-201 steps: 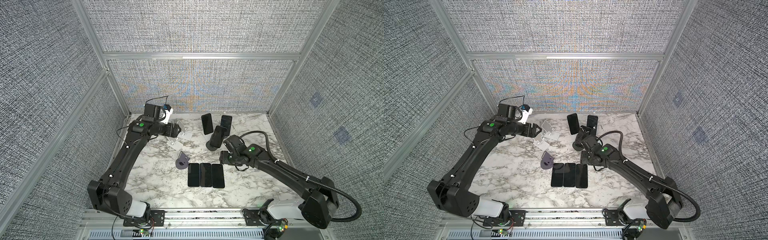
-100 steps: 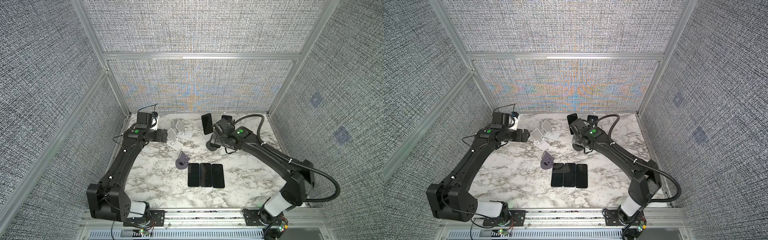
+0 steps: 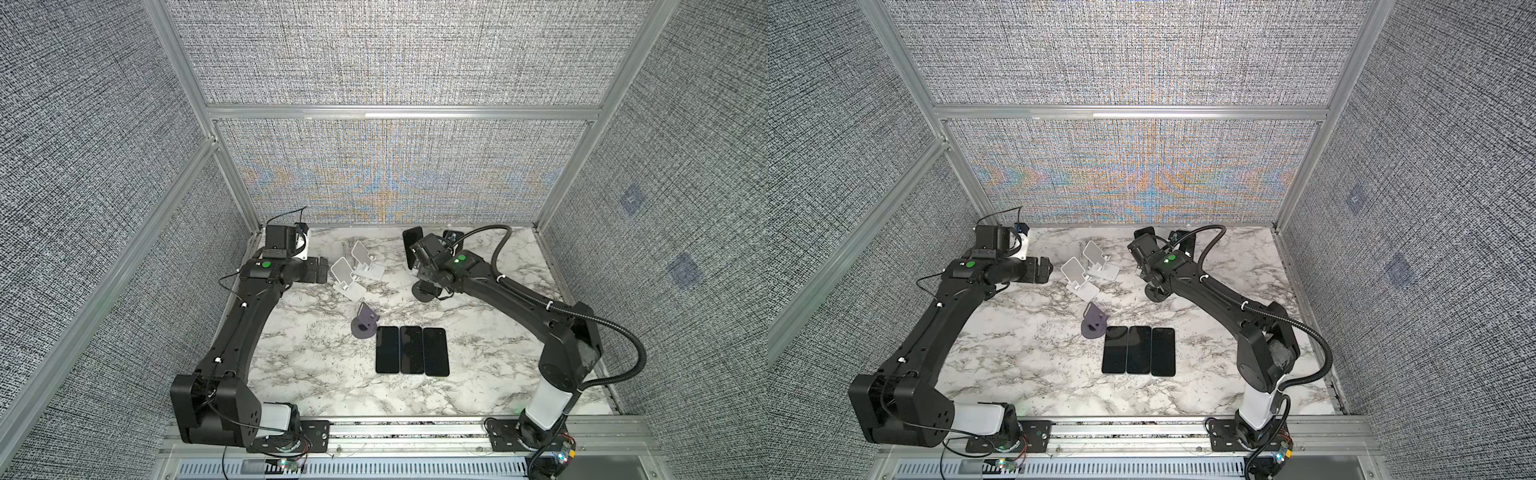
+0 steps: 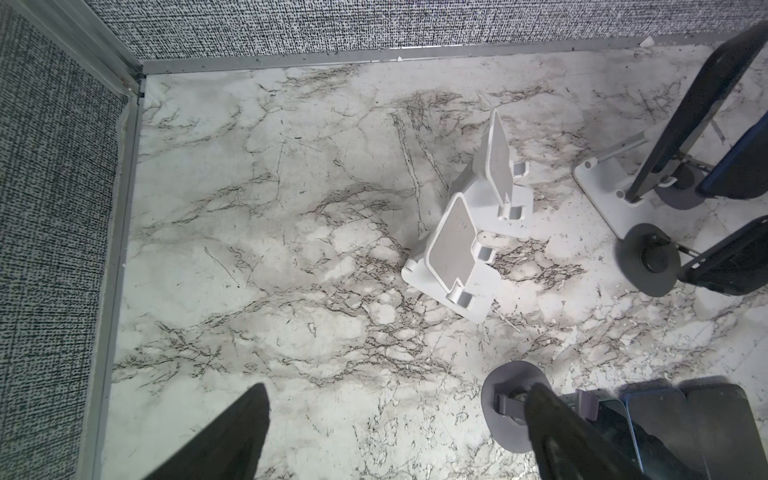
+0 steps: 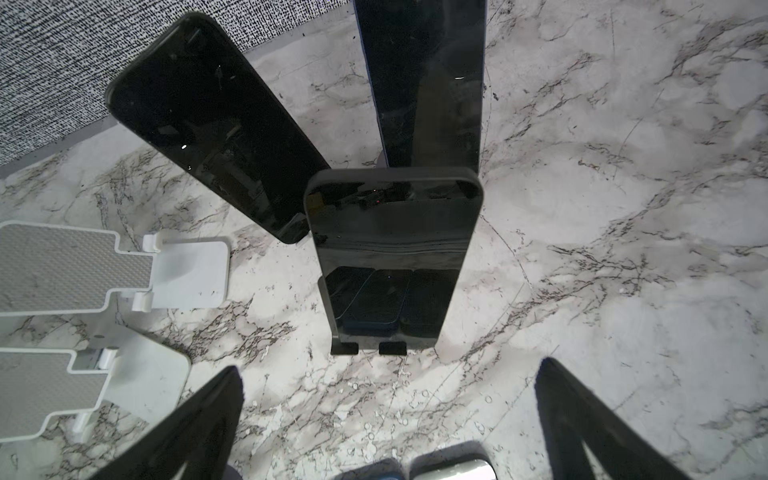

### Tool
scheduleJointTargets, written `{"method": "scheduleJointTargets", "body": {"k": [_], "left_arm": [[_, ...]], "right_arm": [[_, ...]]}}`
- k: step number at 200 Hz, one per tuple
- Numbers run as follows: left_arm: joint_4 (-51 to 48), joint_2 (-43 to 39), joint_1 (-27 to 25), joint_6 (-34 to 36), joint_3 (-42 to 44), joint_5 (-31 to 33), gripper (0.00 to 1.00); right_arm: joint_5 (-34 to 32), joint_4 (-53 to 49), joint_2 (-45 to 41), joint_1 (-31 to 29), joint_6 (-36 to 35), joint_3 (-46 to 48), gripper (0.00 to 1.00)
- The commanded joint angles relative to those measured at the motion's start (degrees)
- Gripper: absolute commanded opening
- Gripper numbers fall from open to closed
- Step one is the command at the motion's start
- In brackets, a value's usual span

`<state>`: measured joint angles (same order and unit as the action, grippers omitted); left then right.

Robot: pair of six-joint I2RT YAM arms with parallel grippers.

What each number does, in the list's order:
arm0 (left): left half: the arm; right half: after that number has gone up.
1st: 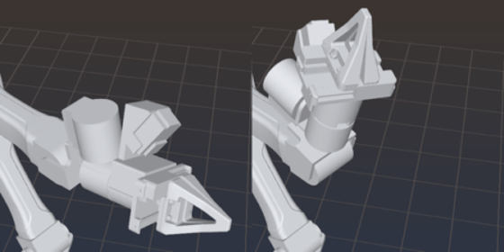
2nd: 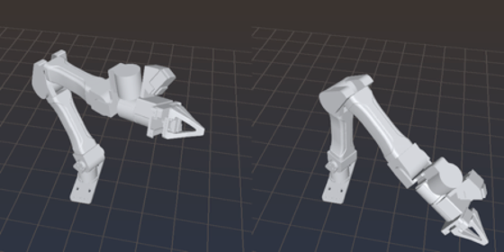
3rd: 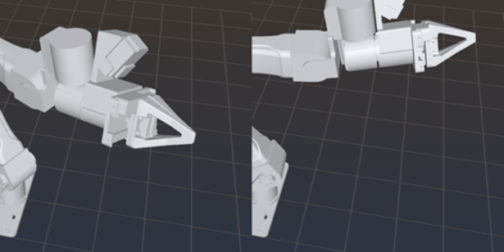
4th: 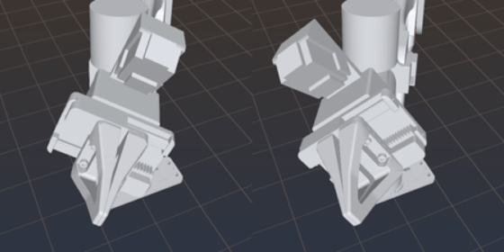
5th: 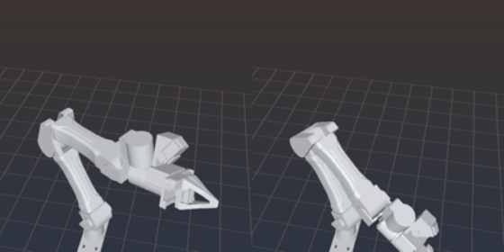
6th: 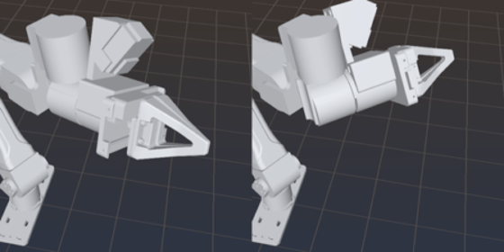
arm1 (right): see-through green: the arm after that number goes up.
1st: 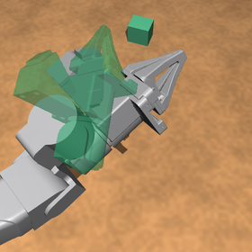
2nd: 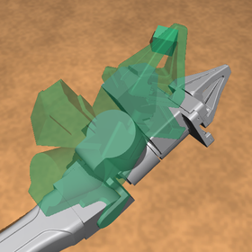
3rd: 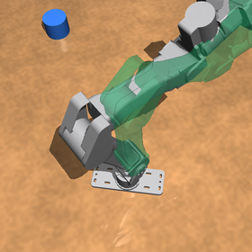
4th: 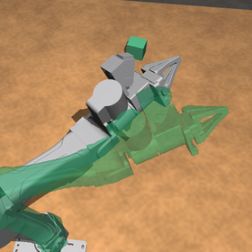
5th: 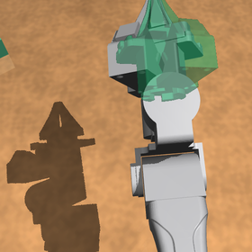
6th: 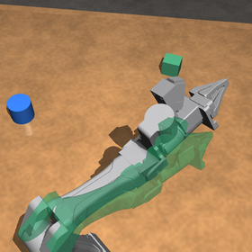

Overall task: Remove the phone from the phone stand
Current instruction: 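Close the right gripper on the black phone on the dark round stand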

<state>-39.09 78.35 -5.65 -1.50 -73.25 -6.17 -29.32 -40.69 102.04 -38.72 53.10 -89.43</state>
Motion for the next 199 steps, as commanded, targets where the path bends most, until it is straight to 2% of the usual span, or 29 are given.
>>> {"method": "scheduleJointTargets", "body": {"k": [1,30,199], "left_arm": [[1.2,-0.3,1.2,-0.2,0.0,-2.3,0.97],[1.3,-0.6,1.8,-0.3,0.0,-3.0,0.97],[1.9,-0.8,4.0,-1.2,0.1,-6.9,0.97]], "right_arm": [[-1.1,0.5,0.7,0.7,-0.7,-0.6,0.99],[0.3,0.9,2.2,1.7,-1.0,-1.0,0.98],[-1.2,7.7,7.7,3.4,-6.2,-1.1,0.94]]}}
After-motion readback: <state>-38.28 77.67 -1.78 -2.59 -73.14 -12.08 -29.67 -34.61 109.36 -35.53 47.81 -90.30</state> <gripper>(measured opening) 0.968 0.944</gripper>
